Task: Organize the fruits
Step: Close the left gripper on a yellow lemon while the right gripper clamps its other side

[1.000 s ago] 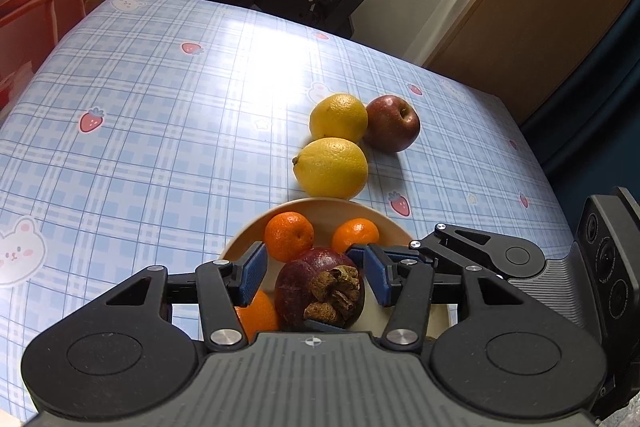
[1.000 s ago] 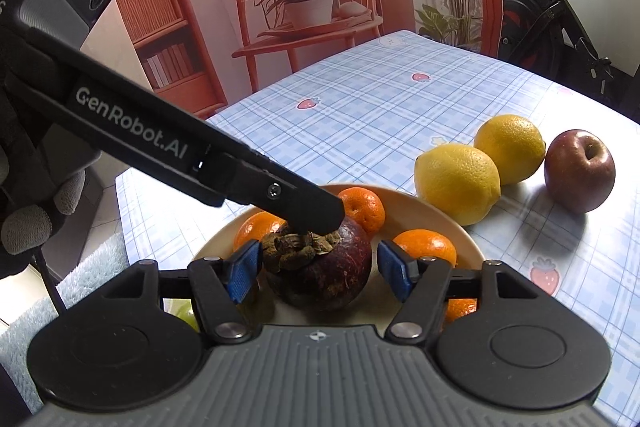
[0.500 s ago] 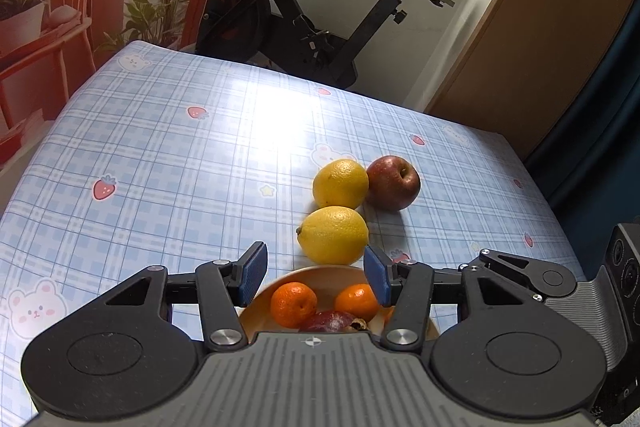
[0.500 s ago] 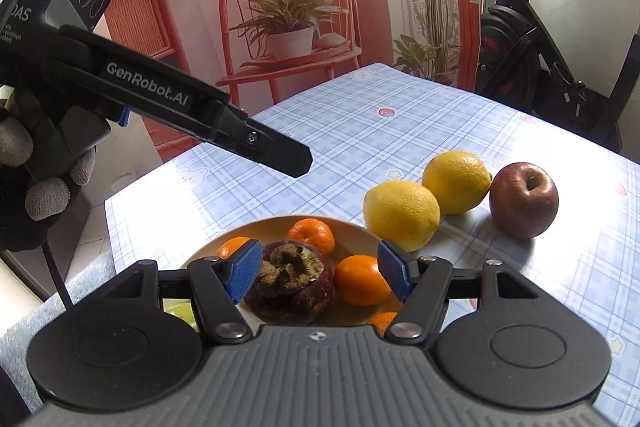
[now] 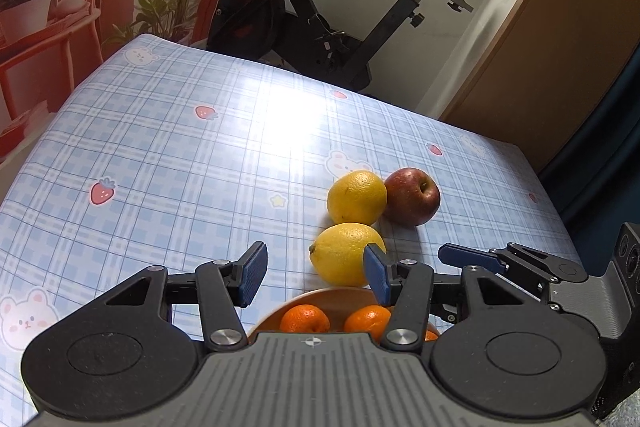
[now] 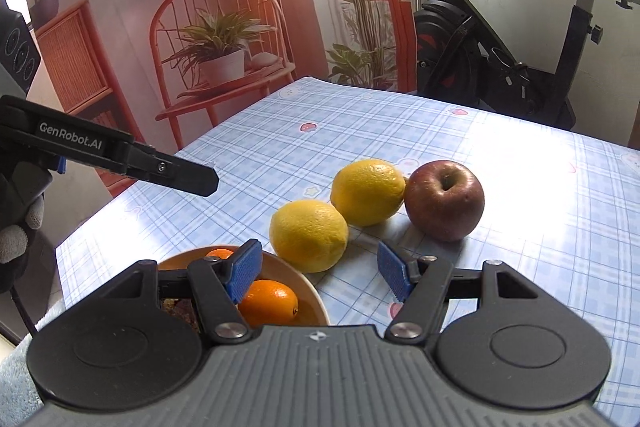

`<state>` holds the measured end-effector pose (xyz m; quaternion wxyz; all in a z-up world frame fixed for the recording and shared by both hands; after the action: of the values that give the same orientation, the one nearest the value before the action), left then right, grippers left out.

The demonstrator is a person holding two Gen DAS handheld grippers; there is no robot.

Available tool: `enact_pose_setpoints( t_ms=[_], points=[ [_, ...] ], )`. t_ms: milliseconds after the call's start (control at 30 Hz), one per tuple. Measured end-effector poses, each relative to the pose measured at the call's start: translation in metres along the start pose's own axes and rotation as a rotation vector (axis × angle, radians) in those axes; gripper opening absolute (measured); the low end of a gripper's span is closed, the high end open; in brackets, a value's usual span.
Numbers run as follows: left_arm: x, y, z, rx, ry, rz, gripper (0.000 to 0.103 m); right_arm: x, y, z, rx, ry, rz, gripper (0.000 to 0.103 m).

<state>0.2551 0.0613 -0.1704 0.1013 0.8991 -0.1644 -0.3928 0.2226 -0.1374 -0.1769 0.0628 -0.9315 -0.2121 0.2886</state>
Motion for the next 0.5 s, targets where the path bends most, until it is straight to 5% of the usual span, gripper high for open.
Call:
enact_pose_setpoints(
  t_ms=[500],
  points=[
    [0.033,-0.003,-0.009,-0.043,-0.053,0.051,0.055,0.028,-0.002,-0.003,-0.018,-0.034,-0.012,0.067]
  ],
)
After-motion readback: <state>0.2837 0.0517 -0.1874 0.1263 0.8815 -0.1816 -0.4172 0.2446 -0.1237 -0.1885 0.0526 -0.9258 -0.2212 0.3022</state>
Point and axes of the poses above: each gripper's, at about its wrist camera, not at the fingertips, and x roughly the way its jaws point, y to its right, z to its underside, the point moved 5 cm from there along x, roughly the way its jaws point, and after that the axes turned 4 degrees about y, right-handed, at the moved point
